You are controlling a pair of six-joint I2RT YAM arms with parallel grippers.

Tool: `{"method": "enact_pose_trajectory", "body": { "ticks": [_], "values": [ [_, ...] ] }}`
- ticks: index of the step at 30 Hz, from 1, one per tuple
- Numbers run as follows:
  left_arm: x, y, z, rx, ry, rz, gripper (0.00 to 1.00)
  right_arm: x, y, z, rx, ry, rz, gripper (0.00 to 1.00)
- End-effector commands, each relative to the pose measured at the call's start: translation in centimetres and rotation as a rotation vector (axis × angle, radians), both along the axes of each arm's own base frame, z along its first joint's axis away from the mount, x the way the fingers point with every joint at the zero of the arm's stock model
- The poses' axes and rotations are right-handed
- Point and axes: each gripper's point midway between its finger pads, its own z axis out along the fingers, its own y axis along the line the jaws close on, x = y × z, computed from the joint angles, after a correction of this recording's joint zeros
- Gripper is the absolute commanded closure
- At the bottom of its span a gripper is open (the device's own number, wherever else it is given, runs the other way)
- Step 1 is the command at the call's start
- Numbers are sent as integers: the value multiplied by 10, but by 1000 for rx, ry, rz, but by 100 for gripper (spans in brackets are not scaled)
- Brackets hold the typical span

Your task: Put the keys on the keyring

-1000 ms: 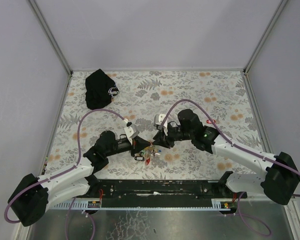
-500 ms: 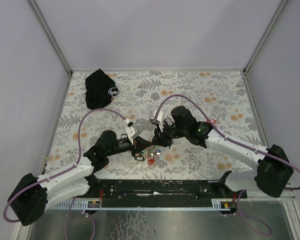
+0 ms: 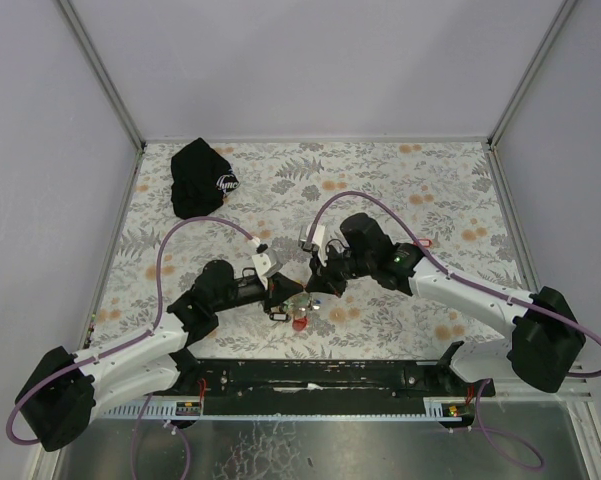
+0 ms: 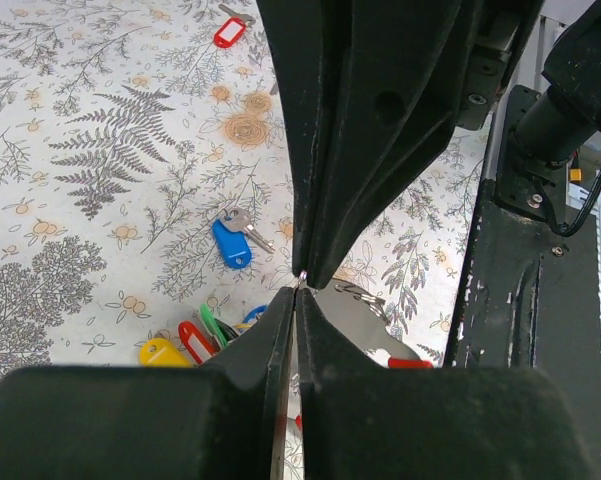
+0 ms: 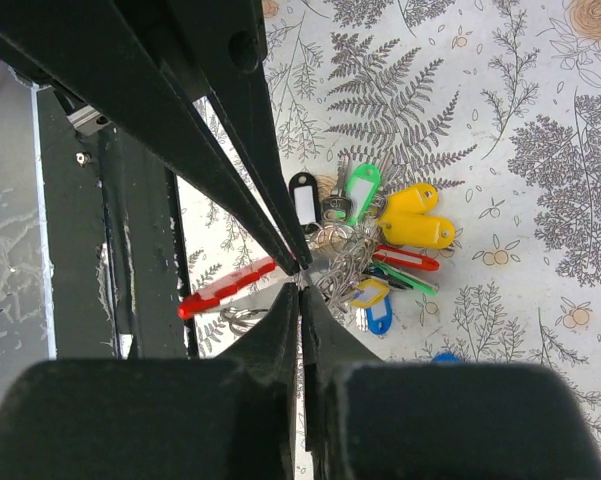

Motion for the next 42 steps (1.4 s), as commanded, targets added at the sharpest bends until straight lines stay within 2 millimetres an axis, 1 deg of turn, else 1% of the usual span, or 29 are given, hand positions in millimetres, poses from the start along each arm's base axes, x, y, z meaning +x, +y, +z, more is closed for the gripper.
{"method": "enact_pose_trajectory", "body": {
  "ticks": [1, 4, 5, 8, 9, 10, 11, 14, 17, 22, 28, 36, 42],
  "values": [
    [1, -4, 20, -60, -56, -6, 99, 8, 8, 20, 71, -68, 10, 100],
    [1, 0, 22, -106, -52, 25, 93, 7, 9, 21, 109, -97, 5, 100],
    [1, 3, 20, -127, -47, 42, 90, 8, 8, 20, 121, -109, -1, 100],
    [3, 12, 24, -216, -39, 94, 84, 9, 9, 19, 167, -137, -14, 100],
    [3, 16, 24, -243, -34, 104, 82, 9, 8, 18, 186, -147, -19, 100],
    [2, 18, 29, -282, -39, 111, 81, 10, 11, 21, 226, -169, -28, 100],
    [0, 21, 29, -309, -37, 118, 81, 10, 11, 24, 261, -181, -36, 100],
    [-4, 27, 29, -367, -23, 125, 79, 8, 11, 25, 342, -196, -57, 100],
    [-5, 29, 25, -391, -4, 137, 76, 8, 9, 26, 399, -220, -80, 100],
    [-5, 26, 25, -405, 3, 118, 75, 5, 5, 30, 475, -257, -97, 100],
    [-6, 20, 19, -404, 30, 91, 75, 2, 2, 34, 578, -271, -124, 100],
    [-4, 12, 13, -392, 54, 65, 74, -2, 3, 35, 641, -262, -113, 100],
    [-5, 7, 11, -390, 58, 37, 74, -5, 6, 32, 648, -249, -89, 100]
  ]
}}
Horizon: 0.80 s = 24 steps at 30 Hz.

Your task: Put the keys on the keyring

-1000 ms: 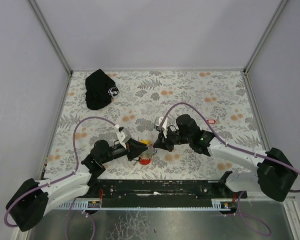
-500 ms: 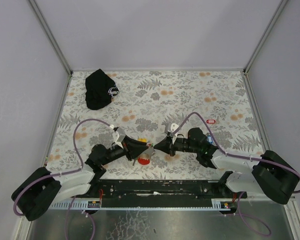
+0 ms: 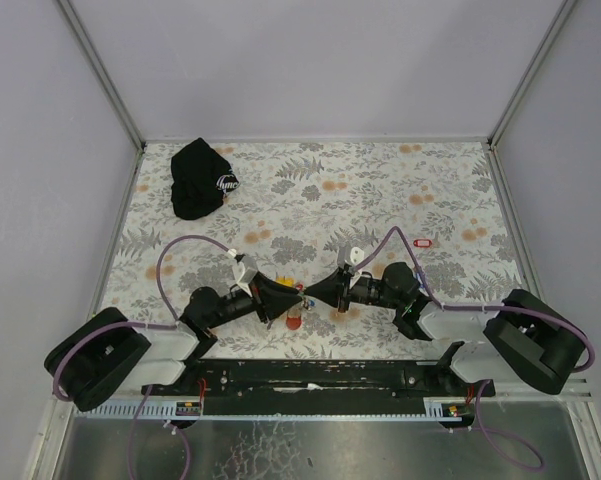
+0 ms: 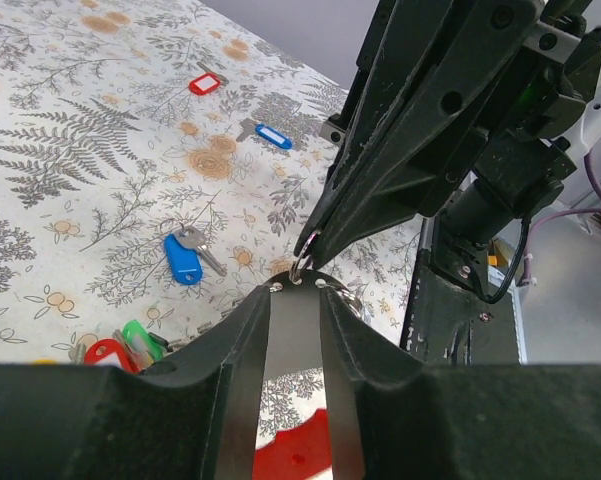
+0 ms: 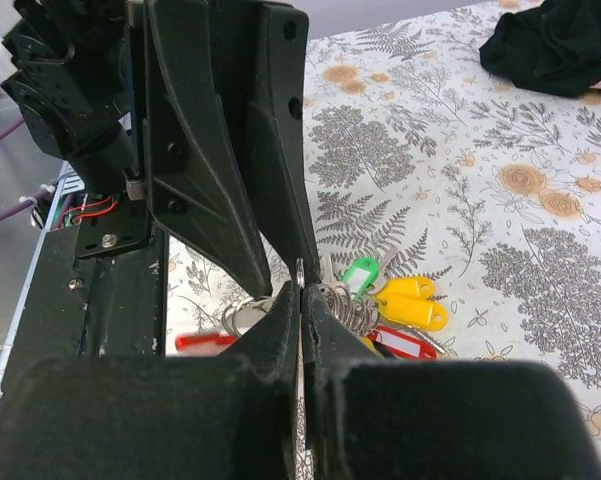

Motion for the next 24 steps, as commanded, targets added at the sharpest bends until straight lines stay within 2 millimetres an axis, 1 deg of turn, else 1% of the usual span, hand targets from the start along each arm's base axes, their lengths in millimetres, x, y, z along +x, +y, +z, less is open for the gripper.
{"method": "enact_pose_trajectory", "body": {
  "ticks": [1, 6, 14, 18, 24],
  "values": [
    [-1, -4, 26, -71, -87, -30, 74, 0, 5, 33, 112, -83, 21, 100],
    [-1, -5, 27, -71, -98, -36, 75, -4, 6, 31, 109, -81, 46, 100],
    [-2, 2, 30, -67, -126, -45, 77, -13, 8, 29, 106, -88, 103, 100],
    [-6, 6, 31, -57, -146, -65, 77, -15, 8, 28, 106, -90, 116, 100],
    [-14, 3, 26, -20, -157, -137, 77, -20, 9, 30, 113, -100, 145, 100]
  ]
}}
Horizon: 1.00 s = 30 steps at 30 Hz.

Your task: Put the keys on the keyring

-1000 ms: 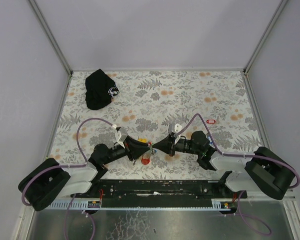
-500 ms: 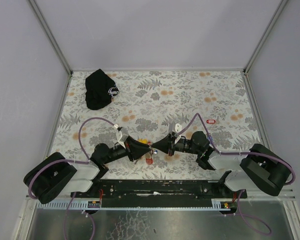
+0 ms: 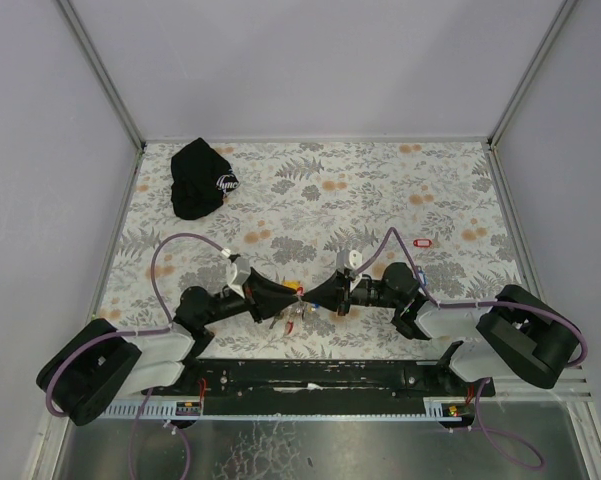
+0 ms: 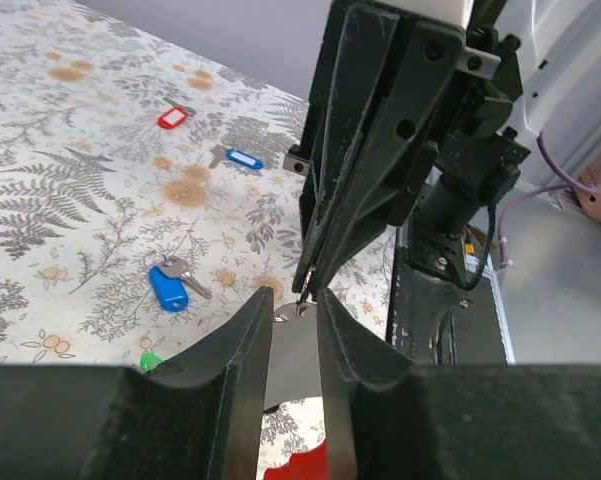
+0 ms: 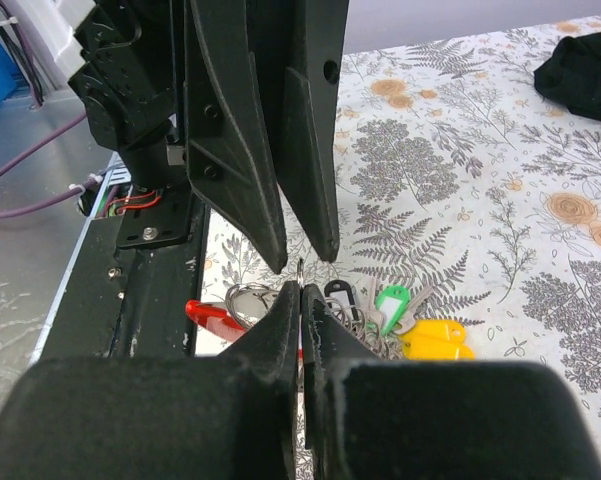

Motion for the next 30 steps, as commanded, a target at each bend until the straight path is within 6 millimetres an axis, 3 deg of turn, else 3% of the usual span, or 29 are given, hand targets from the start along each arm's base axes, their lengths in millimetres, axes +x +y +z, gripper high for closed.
{"method": "enact_pose_trajectory", "body": {
  "ticks": [1, 6, 24, 30],
  "values": [
    [-8, -5, 5, 20, -61, -81, 77, -4, 3, 27, 84, -85, 39, 100],
    [-11, -8, 4, 21, -53, -121, 77, -7, 3, 27, 84, -84, 59, 100],
    [-16, -9, 3, 28, -50, -161, 100, -9, 0, 31, 103, -81, 61, 100],
    [-16, -9, 2, 36, -52, -160, 100, -10, -2, 32, 107, -76, 67, 100]
  ]
}}
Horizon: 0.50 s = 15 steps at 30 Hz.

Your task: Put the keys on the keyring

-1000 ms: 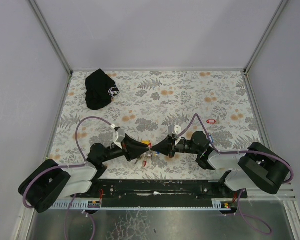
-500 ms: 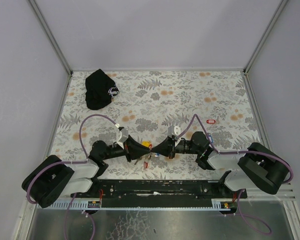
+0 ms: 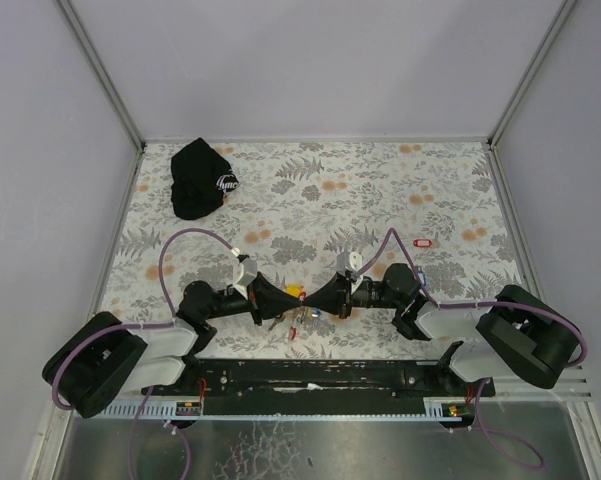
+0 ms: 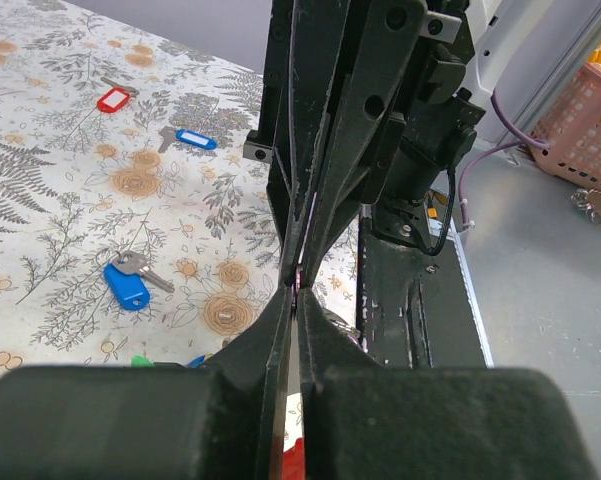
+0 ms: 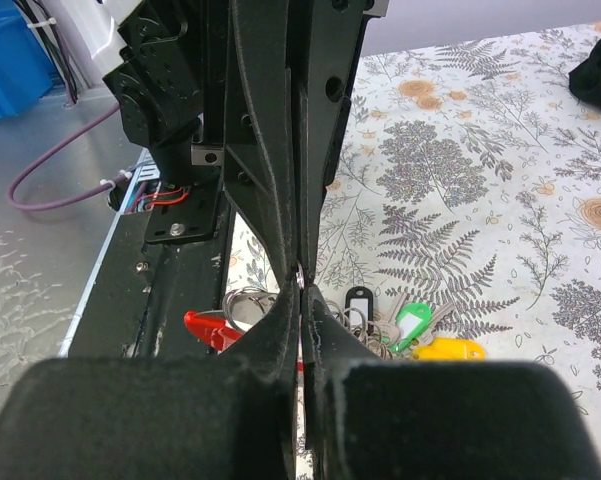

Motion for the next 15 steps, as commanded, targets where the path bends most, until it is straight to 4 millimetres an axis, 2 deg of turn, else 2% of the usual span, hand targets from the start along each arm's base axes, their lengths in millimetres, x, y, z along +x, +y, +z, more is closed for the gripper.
{"method": "enact_pose_trajectory", "body": {
  "ticks": [1, 3, 8, 11, 15],
  "values": [
    [2, 0, 8, -6, -48, -4, 100, 1, -1, 31, 100, -85, 8, 100],
    [5, 0, 8, 9, -58, 4, 100, 1, -2, 30, 97, -79, 8, 97],
    [11, 0, 4, 78, -70, 22, 100, 4, -8, 20, 35, -43, -28, 76],
    [16, 1, 0, 132, -86, 39, 100, 7, -16, 12, -40, -24, -78, 67],
    [21, 1, 3, 172, -116, 66, 100, 19, -34, -2, -177, 9, -202, 61]
  ]
}}
